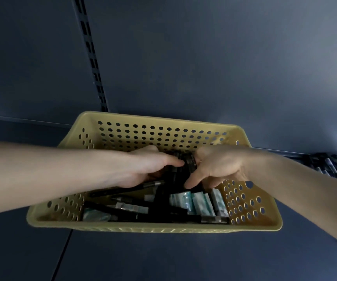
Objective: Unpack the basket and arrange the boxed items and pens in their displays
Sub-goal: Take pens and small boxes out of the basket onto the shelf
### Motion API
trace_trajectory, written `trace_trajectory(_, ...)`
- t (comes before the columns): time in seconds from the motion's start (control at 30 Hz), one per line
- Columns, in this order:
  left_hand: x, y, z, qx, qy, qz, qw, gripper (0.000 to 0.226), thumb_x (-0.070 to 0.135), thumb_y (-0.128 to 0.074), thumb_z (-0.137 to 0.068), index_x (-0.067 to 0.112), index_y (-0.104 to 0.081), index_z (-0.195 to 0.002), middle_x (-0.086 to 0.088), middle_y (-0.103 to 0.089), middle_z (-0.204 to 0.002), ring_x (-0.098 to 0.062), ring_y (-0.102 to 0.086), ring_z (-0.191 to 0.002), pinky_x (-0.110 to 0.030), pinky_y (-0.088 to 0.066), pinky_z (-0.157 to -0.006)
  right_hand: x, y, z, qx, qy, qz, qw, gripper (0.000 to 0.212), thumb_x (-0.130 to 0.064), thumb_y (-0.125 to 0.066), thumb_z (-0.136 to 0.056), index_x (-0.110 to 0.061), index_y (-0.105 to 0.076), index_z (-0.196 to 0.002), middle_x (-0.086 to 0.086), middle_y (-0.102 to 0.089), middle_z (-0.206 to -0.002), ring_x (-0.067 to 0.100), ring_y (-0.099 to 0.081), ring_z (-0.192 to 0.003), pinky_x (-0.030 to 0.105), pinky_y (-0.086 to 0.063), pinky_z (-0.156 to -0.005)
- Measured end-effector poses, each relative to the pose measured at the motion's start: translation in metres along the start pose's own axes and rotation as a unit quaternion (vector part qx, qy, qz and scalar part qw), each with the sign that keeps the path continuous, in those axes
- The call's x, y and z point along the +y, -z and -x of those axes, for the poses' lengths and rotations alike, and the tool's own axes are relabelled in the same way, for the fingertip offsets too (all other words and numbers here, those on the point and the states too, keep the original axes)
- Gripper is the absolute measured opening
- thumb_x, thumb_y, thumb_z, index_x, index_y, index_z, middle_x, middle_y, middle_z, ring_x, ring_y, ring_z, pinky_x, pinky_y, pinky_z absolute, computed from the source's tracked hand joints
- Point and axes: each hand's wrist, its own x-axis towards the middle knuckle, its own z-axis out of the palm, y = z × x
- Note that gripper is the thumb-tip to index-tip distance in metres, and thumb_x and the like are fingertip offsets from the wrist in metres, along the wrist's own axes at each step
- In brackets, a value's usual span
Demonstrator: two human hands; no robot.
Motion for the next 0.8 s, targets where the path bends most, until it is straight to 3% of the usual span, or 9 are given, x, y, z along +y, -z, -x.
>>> trace_trajectory(0.07, 0.000, -0.002, 0.001, 0.000, -0.007, 0.026, 1.000, 0.051, 0.026, -0.080, -0.072, 0.012, -0.061, -0.117, -0.004, -0.068, -0.113, -0.021, -0.061, -0.107, -0.040, -0.046, -0.101, -0.003, 0.001, 0.001, -0.033, -0.001, -0.031, 0.999, 0.038, -0.003, -0.074, -0.075, -0.008, -0.055, -0.107, 0.007, -0.062, -0.112, 0.020, -0.059, -0.103, 0.038, -0.051, -0.089)
trace_trajectory(0.13, 0.000, -0.003, 0.004, -0.004, -0.015, 0.053, 0.998, 0.057, 0.027, -0.083, -0.067, 0.012, -0.061, -0.117, -0.004, -0.069, -0.111, -0.021, -0.062, -0.106, -0.040, -0.046, -0.100, -0.004, 0.002, 0.003, -0.065, 0.009, -0.078, 0.995, 0.028, 0.005, -0.069, -0.077, -0.006, -0.059, -0.100, 0.008, -0.070, -0.099, 0.018, -0.067, -0.090, 0.033, -0.055, -0.080)
trace_trajectory(0.2, 0.001, -0.003, 0.008, -0.011, -0.025, 0.057, 0.998, 0.075, 0.037, -0.088, -0.052, 0.013, -0.060, -0.118, -0.003, -0.067, -0.114, -0.021, -0.060, -0.110, -0.041, -0.044, -0.102, -0.003, 0.003, 0.005, -0.076, 0.024, -0.111, 0.991, 0.024, 0.010, -0.065, -0.078, -0.009, -0.058, -0.092, 0.007, -0.069, -0.089, 0.014, -0.068, -0.081, 0.026, -0.057, -0.072)
trace_trajectory(0.33, 0.004, 0.001, 0.013, -0.040, -0.033, 0.081, 0.995, 0.108, 0.042, -0.091, -0.034, 0.007, -0.052, -0.128, -0.011, -0.062, -0.124, -0.028, -0.056, -0.118, -0.045, -0.041, -0.104, -0.002, 0.004, 0.002, -0.045, 0.051, -0.138, 0.988, 0.043, 0.013, -0.061, -0.081, -0.007, -0.051, -0.118, 0.005, -0.061, -0.108, 0.011, -0.062, -0.087, 0.019, -0.053, -0.071)
trace_trajectory(0.43, 0.006, 0.003, 0.015, -0.046, -0.037, 0.084, 0.995, 0.121, 0.041, -0.093, -0.030, 0.008, -0.044, -0.135, -0.013, -0.052, -0.137, -0.030, -0.045, -0.129, -0.047, -0.033, -0.110, 0.000, 0.006, 0.002, -0.014, 0.059, -0.138, 0.989, 0.041, 0.012, -0.062, -0.080, -0.001, -0.053, -0.117, 0.007, -0.063, -0.104, 0.014, -0.063, -0.093, 0.021, -0.053, -0.080)
trace_trajectory(0.53, 0.007, 0.002, 0.020, -0.050, -0.049, 0.117, 0.991, 0.111, 0.031, -0.092, -0.039, 0.007, -0.043, -0.136, -0.012, -0.050, -0.139, -0.028, -0.042, -0.132, -0.048, -0.029, -0.112, 0.001, 0.008, 0.003, -0.004, 0.079, -0.163, 0.983, 0.034, 0.015, -0.062, -0.078, -0.003, -0.059, -0.106, 0.008, -0.067, -0.101, 0.014, -0.065, -0.091, 0.018, -0.054, -0.077)
trace_trajectory(0.63, 0.006, 0.001, 0.022, -0.025, -0.079, 0.116, 0.990, 0.074, 0.017, -0.088, -0.056, 0.004, -0.058, -0.122, -0.014, -0.064, -0.121, -0.028, -0.057, -0.117, -0.047, -0.040, -0.106, 0.002, 0.007, 0.003, 0.023, 0.096, -0.158, 0.982, 0.032, 0.013, -0.065, -0.076, -0.005, -0.060, -0.103, 0.008, -0.067, -0.101, 0.014, -0.066, -0.091, 0.017, -0.054, -0.076)
trace_trajectory(0.7, 0.006, 0.000, 0.023, -0.006, -0.114, 0.107, 0.988, 0.043, 0.006, -0.081, -0.067, 0.004, -0.068, -0.108, -0.012, -0.072, -0.103, -0.025, -0.067, -0.102, -0.044, -0.047, -0.100, 0.003, 0.007, 0.003, 0.036, 0.103, -0.150, 0.983, 0.037, 0.011, -0.068, -0.075, -0.006, -0.058, -0.107, 0.008, -0.064, -0.105, 0.016, -0.064, -0.097, 0.020, -0.053, -0.083)
trace_trajectory(0.8, 0.006, 0.000, 0.027, 0.027, -0.172, 0.102, 0.979, 0.031, -0.001, -0.079, -0.068, 0.008, -0.070, -0.097, -0.005, -0.075, -0.094, -0.018, -0.069, -0.095, -0.038, -0.048, -0.098, 0.003, 0.006, 0.006, 0.019, 0.120, -0.130, 0.984, 0.041, 0.007, -0.069, -0.077, -0.009, -0.057, -0.112, 0.004, -0.063, -0.112, 0.014, -0.061, -0.105, 0.025, -0.048, -0.094)
